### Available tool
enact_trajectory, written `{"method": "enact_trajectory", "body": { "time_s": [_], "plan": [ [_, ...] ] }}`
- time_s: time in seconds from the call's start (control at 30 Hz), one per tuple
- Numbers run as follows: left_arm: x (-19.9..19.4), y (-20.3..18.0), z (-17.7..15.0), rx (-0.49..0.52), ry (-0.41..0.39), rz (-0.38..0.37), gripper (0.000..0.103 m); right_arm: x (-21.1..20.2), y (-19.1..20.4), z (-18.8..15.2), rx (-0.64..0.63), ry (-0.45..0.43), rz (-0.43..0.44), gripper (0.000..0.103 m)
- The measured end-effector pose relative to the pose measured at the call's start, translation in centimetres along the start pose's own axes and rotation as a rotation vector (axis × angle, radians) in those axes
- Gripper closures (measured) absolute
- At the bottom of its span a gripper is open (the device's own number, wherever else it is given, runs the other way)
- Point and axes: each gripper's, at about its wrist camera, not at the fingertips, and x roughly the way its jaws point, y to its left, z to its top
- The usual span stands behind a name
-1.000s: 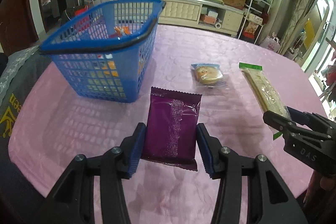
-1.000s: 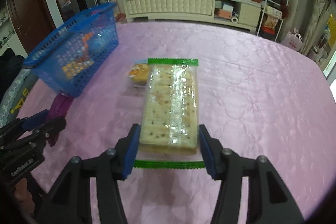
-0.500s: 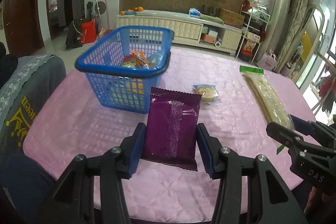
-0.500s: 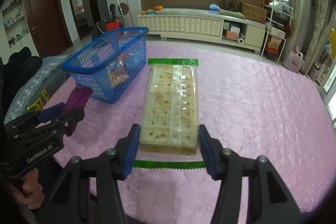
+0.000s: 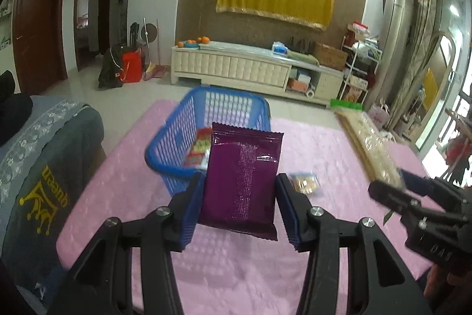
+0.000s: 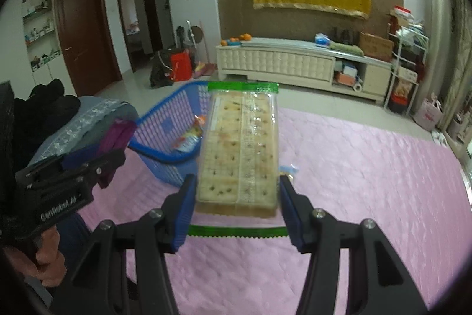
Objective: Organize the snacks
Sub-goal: 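Carry the purple bar and cracker pack over the blue basket with both tools, then open both tools to drop the purple bar and crackers into the basket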
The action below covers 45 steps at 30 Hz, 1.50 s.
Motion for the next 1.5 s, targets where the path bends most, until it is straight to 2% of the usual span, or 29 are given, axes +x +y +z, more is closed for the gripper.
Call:
{"method": "enact_trajectory", "body": {
  "time_s": [0.1,0.2,0.33,0.5,0.73,0.83,1.03,1.2,1.37,1.4,1.43,1.5],
  "plan": [
    [0.6,1.3,1.7,-0.012,-0.01,0.003,0.056,0.9,1.1,1.6,-0.029,-0.008,0.019,0.044],
    [1.3,3.0,3.6,-0.067,0.004,-0.05,0.056,2.1,2.3,3.0,-0.065,-0.02,0.007,0.044],
    [2.6,4.2,5.8,-0.037,-0.016,-0.002,0.057,4.4,3.5,5.0,-0.062,-0.002,0.043,0.044],
    [5.6,5.1,7.4,0.001,0.024,0.013,0.057,7.8,4.7,6.9,-0.082,0.044,0.073,0.044],
    [10.2,4.6,8.1,0.126,0.108,-0.026,0.056,13.0,4.5,8.8,-0.052,0.159,0.119,0.044],
    [12.4,4.9,8.6,0.132,0.149,-0.022,0.056,15.0,4.4,9.4,-0.057,0.199,0.113,0.044],
    [15.6,4.9,8.9,0.134,0.238,-0.07,0.056,17.8,4.3,10.5,-0.165,0.273,0.127,0.044],
    [16.8,4.9,8.6,0.127,0.264,-0.075,0.056,19.7,4.2,10.3,-0.268,0.33,0.095,0.044],
    [17.7,4.0,8.9,0.171,0.269,-0.048,0.057,20.7,4.9,10.7,-0.333,0.338,0.066,0.044],
    [17.8,4.1,8.9,0.168,0.272,-0.054,0.055,21.1,5.0,10.6,-0.359,0.339,0.047,0.042],
    [18.0,4.1,8.8,0.167,0.277,-0.057,0.05,21.8,5.1,10.5,-0.376,0.358,0.027,0.036],
    [18.1,4.1,8.7,0.184,0.287,-0.023,0.037,22.3,5.0,10.0,-0.39,0.391,0.0,0.033]
  ]
}}
